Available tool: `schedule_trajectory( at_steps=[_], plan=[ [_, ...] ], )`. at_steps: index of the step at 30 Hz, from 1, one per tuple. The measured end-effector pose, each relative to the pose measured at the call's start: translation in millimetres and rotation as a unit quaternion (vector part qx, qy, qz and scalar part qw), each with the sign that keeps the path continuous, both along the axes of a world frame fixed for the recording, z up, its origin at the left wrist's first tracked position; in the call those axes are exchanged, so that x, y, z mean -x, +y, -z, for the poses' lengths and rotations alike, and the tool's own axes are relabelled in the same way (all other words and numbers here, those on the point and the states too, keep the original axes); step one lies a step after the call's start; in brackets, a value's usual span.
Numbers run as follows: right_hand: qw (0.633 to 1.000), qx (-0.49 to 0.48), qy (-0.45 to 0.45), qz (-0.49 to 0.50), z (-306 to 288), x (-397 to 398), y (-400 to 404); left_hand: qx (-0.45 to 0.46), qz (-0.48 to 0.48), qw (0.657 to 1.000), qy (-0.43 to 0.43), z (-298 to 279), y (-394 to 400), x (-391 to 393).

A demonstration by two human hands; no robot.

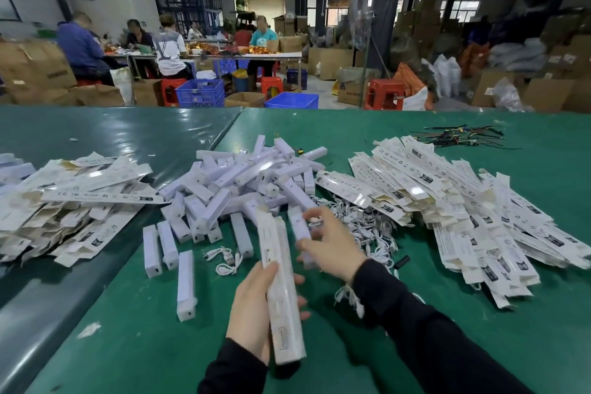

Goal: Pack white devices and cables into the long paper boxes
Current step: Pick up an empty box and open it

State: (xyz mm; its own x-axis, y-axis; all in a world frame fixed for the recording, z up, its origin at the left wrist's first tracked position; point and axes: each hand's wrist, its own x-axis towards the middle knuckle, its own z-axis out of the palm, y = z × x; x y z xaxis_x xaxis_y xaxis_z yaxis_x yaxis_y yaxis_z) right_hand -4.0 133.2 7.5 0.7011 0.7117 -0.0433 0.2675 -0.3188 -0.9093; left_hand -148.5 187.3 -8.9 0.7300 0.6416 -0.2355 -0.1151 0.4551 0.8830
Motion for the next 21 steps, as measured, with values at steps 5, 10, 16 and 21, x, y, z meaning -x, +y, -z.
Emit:
schedule_trajectory(
  at_steps=[5,10,16,21],
  plan=[
    [0.943,-0.24,0.226,0.037,-6,11,-99,-0.005,0.131,0.991,-0.008,-2,-14,-3],
    [0.918,-0.257,0.299,0.053,4,16,-159,-0.042,0.234,0.971,-0.004,0,-33,-6],
    [0.929,-0.256,0.255,0.076,2,18,-160,-0.118,0.3,0.946,0.02,5,-46,-8],
    [0.943,-0.23,0.182,0.155,6,16,-162,-0.198,0.29,0.936,0.037,9,-46,-9]
  ],
)
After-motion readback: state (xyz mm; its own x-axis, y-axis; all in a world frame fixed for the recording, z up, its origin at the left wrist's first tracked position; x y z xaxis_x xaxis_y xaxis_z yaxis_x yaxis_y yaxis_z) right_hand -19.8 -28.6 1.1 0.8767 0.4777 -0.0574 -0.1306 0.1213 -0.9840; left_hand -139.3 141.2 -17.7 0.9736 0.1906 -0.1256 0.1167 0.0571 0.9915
